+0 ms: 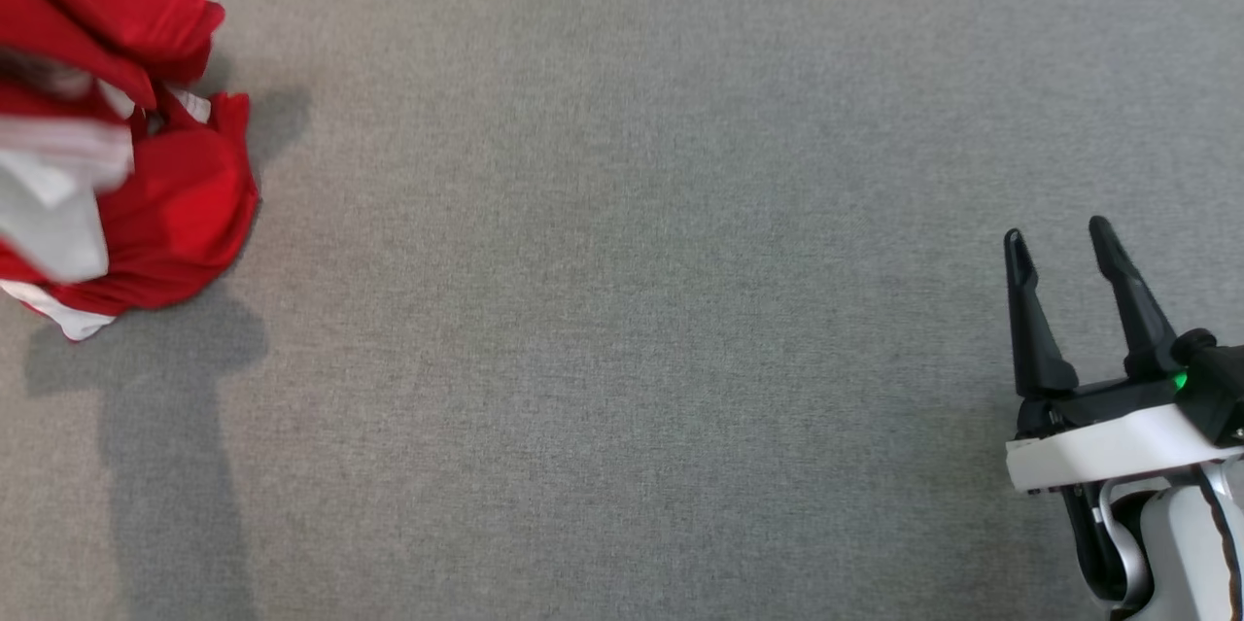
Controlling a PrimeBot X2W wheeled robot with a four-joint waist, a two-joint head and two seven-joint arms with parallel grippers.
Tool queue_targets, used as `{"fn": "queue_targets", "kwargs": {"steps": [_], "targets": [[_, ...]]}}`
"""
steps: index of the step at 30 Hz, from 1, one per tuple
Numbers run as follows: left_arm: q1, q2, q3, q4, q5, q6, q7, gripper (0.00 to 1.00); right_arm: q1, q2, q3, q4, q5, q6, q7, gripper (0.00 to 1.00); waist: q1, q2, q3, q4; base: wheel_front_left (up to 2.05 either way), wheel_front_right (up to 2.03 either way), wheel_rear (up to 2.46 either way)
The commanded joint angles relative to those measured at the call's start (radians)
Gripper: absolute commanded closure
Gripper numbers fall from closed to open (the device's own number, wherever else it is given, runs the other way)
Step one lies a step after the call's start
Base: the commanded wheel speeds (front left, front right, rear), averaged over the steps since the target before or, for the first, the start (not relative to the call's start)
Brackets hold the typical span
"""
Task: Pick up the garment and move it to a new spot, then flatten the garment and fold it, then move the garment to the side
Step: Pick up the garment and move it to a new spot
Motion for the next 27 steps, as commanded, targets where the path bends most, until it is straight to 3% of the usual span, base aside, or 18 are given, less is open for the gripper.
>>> {"fn": "queue_targets", "kwargs": {"steps": [1,6,12,21,27], "targets": [[-0.037,0.008,-0.006,-0.038,0.002,-0.013,-0.012,1.0,0.011,0.004,-0.003,0.003,0.005,0.002,-0.005,0.0,0.0,0.0,-0.032,-0.01,0.0,0.0,0.0],[-0.127,-0.005,-0.059,-0.168,0.026,-0.044,0.013,1.0,0.029,0.034,-0.01,0.022,0.012,0.002,-0.005,0.0,0.0,0.0,-0.071,-0.044,0.0,0.0,0.0],[-0.229,-0.089,-0.149,-0.309,0.031,-0.066,0.089,1.0,0.036,0.065,-0.008,0.036,0.024,0.002,-0.005,0.0,0.0,0.0,-0.095,-0.144,0.0,0.0,0.0],[-0.223,-0.225,-0.256,-0.35,0.017,-0.074,0.1,1.0,0.053,0.084,-0.01,0.048,0.031,0.001,-0.005,0.0,0.0,0.0,-0.111,-0.302,0.0,0.0,0.0],[-0.146,-0.277,-0.296,-0.352,0.007,-0.057,0.081,1.0,0.068,0.088,-0.021,0.051,0.038,0.001,-0.005,0.0,0.0,0.0,-0.108,-0.354,0.0,0.0,0.0]]}}
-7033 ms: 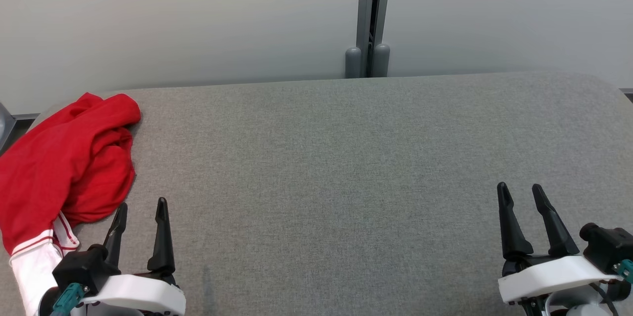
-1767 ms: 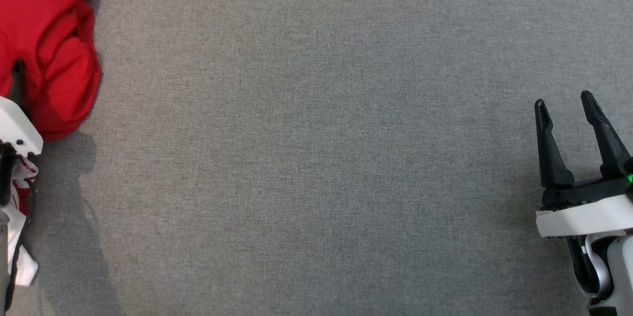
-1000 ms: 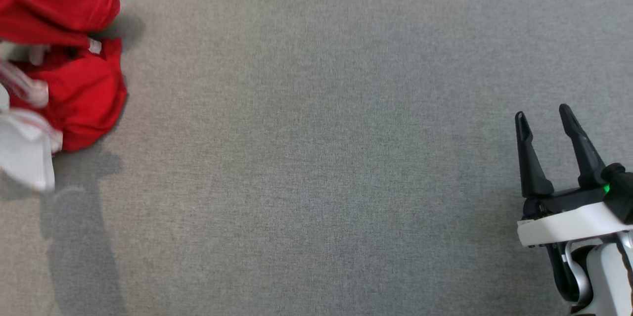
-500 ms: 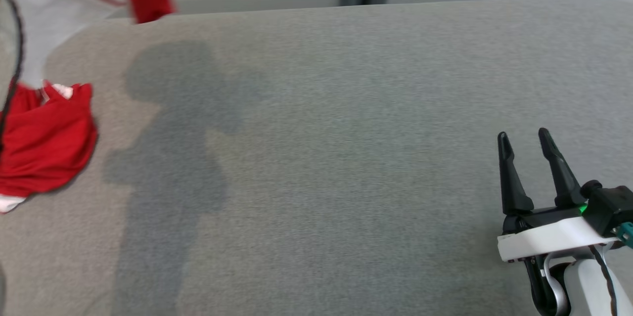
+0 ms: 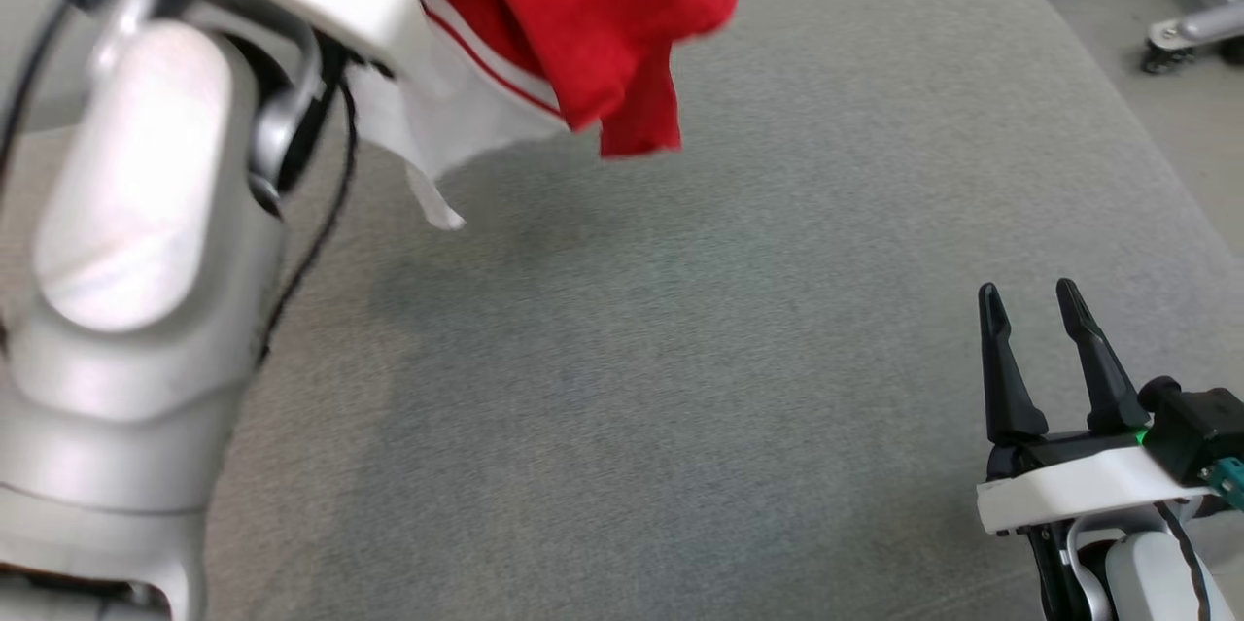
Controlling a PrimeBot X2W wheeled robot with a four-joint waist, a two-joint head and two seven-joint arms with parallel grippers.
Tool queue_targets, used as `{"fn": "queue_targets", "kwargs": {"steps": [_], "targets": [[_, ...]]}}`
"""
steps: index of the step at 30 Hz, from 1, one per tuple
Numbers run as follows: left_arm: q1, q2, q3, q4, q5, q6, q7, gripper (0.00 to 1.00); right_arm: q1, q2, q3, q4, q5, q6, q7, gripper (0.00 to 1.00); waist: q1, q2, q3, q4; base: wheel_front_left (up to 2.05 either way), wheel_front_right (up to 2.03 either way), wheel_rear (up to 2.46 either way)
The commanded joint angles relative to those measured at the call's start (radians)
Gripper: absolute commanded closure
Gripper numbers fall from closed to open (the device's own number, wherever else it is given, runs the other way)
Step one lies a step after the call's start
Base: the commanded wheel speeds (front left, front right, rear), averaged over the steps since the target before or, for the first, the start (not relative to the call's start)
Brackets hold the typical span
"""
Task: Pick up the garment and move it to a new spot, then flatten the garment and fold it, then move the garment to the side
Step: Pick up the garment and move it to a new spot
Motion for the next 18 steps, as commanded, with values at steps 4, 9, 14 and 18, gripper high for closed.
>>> {"fn": "queue_targets", "kwargs": {"steps": [4,9,14,18], "targets": [[0.096,-0.021,-0.009,0.008,-0.026,0.018,-0.028,1.0,0.014,0.001,-0.009,0.002,0.004,0.0,-0.005,0.0,0.0,0.0,0.003,-0.029,0.0,0.0,0.0],[0.246,-0.043,-0.009,0.041,-0.06,0.047,-0.066,1.0,0.008,0.0,-0.012,0.006,0.008,0.0,-0.005,0.0,0.0,0.0,0.014,-0.036,0.0,0.0,0.0],[0.393,-0.069,-0.026,0.113,-0.082,0.062,-0.109,1.0,0.001,0.001,-0.007,0.011,0.005,0.0,-0.005,0.0,0.0,0.0,0.026,-0.031,0.0,0.0,0.0],[0.476,-0.1,-0.068,0.181,-0.095,0.042,-0.133,1.0,-0.004,0.001,-0.007,0.018,0.003,0.0,-0.005,0.0,0.0,0.0,0.027,-0.016,0.0,0.0,0.0]]}}
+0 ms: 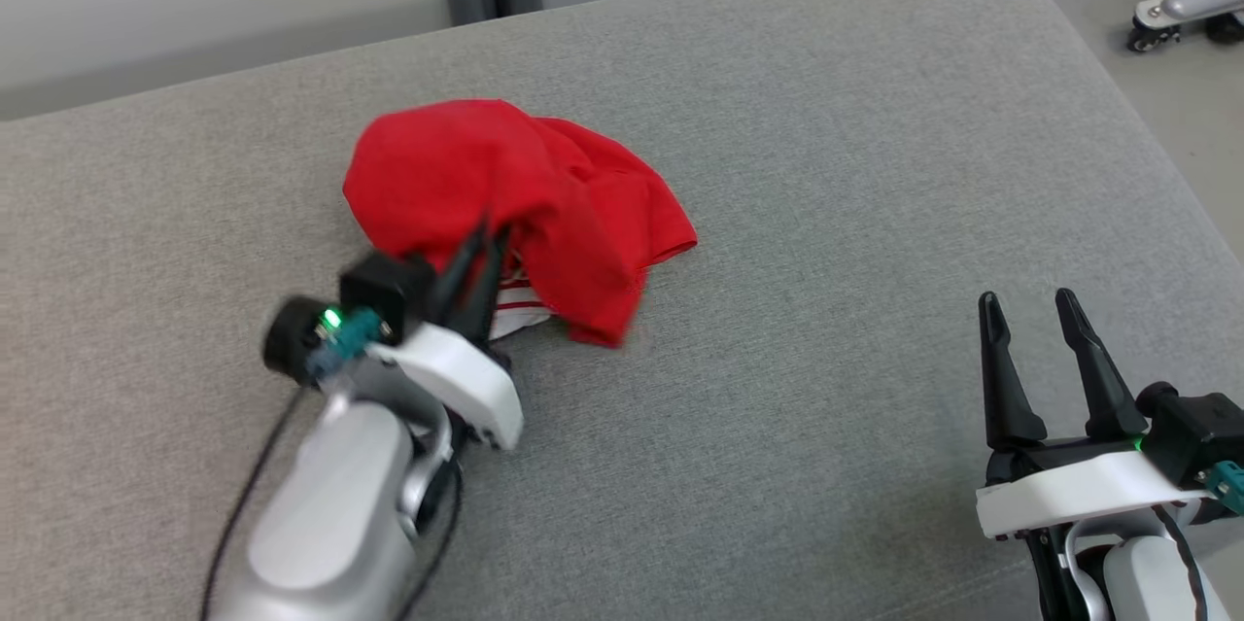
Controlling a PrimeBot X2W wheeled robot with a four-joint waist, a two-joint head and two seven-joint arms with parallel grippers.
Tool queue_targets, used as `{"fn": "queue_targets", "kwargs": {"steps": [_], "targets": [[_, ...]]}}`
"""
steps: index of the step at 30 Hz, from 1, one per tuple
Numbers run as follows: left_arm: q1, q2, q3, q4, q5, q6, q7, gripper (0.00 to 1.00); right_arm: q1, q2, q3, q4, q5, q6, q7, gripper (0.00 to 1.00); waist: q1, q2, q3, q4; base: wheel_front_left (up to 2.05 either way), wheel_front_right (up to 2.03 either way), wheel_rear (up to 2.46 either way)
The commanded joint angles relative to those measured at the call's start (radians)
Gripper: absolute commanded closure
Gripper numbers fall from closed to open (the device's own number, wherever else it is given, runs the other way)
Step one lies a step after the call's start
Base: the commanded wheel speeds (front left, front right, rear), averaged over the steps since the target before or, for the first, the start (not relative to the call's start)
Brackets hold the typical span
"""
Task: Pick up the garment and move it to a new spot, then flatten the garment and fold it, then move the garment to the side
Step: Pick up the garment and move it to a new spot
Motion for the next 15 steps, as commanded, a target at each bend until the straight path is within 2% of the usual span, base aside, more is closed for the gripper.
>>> {"fn": "queue_targets", "kwargs": {"steps": [1,4,5,6,10,15], "targets": [[0.012,-0.003,-0.005,0.011,-0.006,-0.005,-0.006,1.0,-0.01,-0.003,0.001,0.002,-0.003,0.0,-0.005,0.0,0.0,0.0,-0.001,0.008,0.0,0.0,0.0],[0.03,-0.02,-0.039,0.044,-0.006,-0.015,-0.023,1.0,-0.013,-0.004,0.005,0.006,-0.006,0.0,-0.005,0.0,0.0,0.0,-0.01,0.026,0.0,0.0,0.0],[0.03,-0.024,-0.05,0.048,-0.001,-0.016,-0.031,0.33,-0.013,-0.004,0.007,0.006,-0.007,0.0,-0.005,0.0,0.0,0.0,-0.014,0.033,0.0,0.0,0.0],[0.03,-0.028,-0.056,0.05,-0.003,-0.017,-0.037,0.0,-0.012,-0.004,0.007,0.005,-0.009,0.0,-0.005,0.0,0.0,0.0,-0.02,0.041,0.0,0.0,0.0],[0.016,-0.034,-0.058,0.018,0.005,-0.008,-0.059,0.0,0.005,-0.011,0.004,-0.002,-0.017,0.0,-0.005,0.0,0.0,0.0,-0.052,0.08,0.0,0.0,0.0],[0.058,-0.013,0.015,-0.106,0.028,0.025,-0.064,0.0,0.03,-0.021,-0.008,-0.015,-0.022,0.0,-0.005,0.0,0.0,0.0,-0.095,0.142,0.0,0.0,0.0]]}}
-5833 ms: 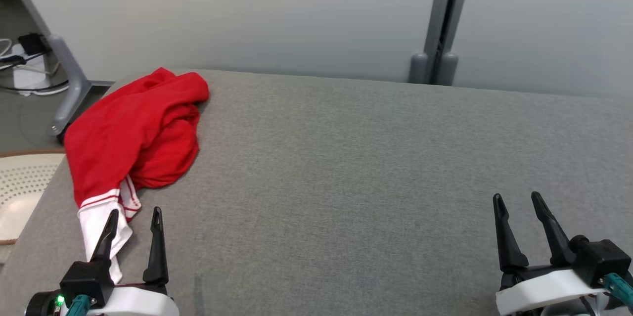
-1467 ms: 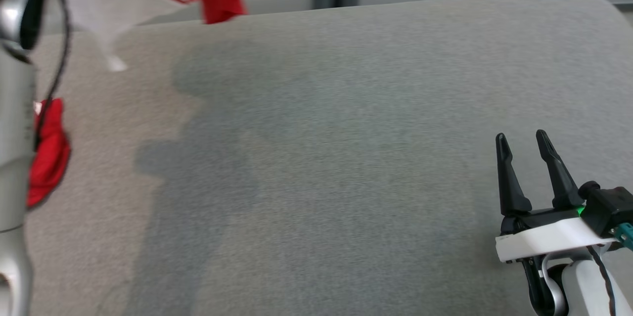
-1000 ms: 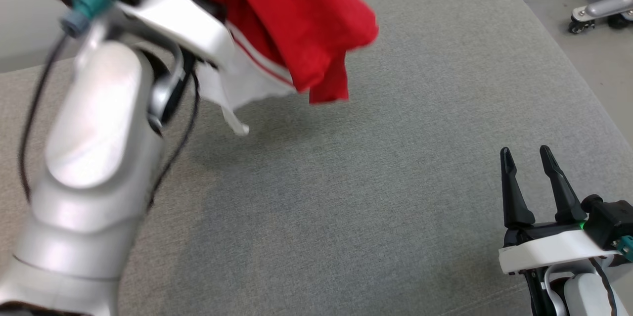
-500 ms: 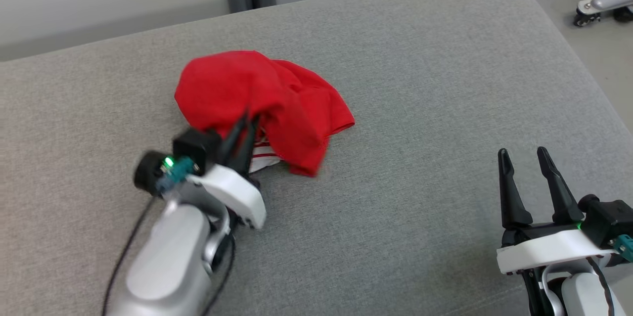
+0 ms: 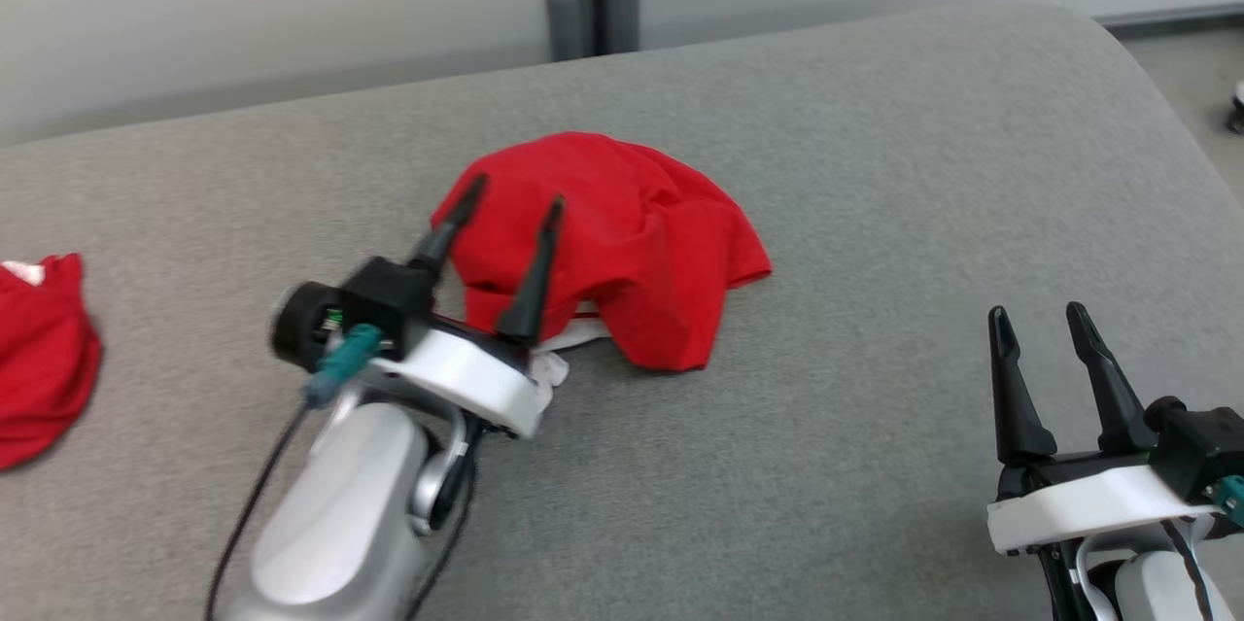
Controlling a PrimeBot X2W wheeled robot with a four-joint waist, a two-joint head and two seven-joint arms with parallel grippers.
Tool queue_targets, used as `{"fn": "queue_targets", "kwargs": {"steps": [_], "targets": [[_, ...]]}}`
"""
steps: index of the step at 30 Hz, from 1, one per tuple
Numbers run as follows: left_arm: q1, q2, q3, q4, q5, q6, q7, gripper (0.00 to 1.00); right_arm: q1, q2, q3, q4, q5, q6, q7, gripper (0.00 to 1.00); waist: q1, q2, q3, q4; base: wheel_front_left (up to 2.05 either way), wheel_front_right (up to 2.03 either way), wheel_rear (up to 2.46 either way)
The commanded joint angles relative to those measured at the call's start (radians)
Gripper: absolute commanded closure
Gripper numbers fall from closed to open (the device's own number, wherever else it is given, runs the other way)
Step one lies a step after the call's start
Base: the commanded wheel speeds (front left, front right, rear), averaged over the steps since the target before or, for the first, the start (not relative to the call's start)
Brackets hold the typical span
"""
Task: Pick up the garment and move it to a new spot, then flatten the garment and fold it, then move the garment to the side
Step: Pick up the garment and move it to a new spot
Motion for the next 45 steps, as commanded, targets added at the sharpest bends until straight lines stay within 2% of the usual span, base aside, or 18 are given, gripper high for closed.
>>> {"fn": "queue_targets", "kwargs": {"steps": [1,5,10,18,31,45], "targets": [[0.042,0.026,0.044,-0.062,0.02,0.02,-0.003,0.0,0.013,-0.01,-0.004,-0.011,-0.008,0.0,-0.005,0.0,0.0,0.0,-0.037,0.05,0.0,0.0,0.0],[0.107,0.061,0.121,-0.16,0.047,0.04,-0.004,0.0,0.03,-0.015,-0.011,-0.02,-0.012,0.0,-0.005,0.0,0.0,0.0,-0.065,0.099,0.0,0.0,0.0],[0.183,0.096,0.197,-0.209,0.061,0.047,-0.004,0.0,0.046,-0.018,-0.011,-0.027,-0.019,0.0,-0.005,0.0,0.0,0.0,-0.094,0.139,0.0,0.0,0.0],[0.34,0.132,0.321,-0.272,0.069,0.037,-0.004,0.0,0.07,-0.018,-0.004,-0.036,-0.03,0.0,-0.005,0.0,0.0,0.0,-0.127,0.185,0.0,0.0,0.0],[0.49,0.063,0.398,-0.293,0.1,0.015,-0.004,0.0,0.106,-0.027,-0.003,-0.02,-0.012,0.0,-0.005,0.0,0.0,0.0,-0.136,0.209,0.0,0.0,0.0],[0.495,0.016,0.457,-0.289,0.143,-0.021,-0.004,0.0,0.095,-0.027,0.01,0.004,-0.008,0.0,-0.005,0.0,0.0,0.0,-0.134,0.195,0.0,0.0,0.0]]}}
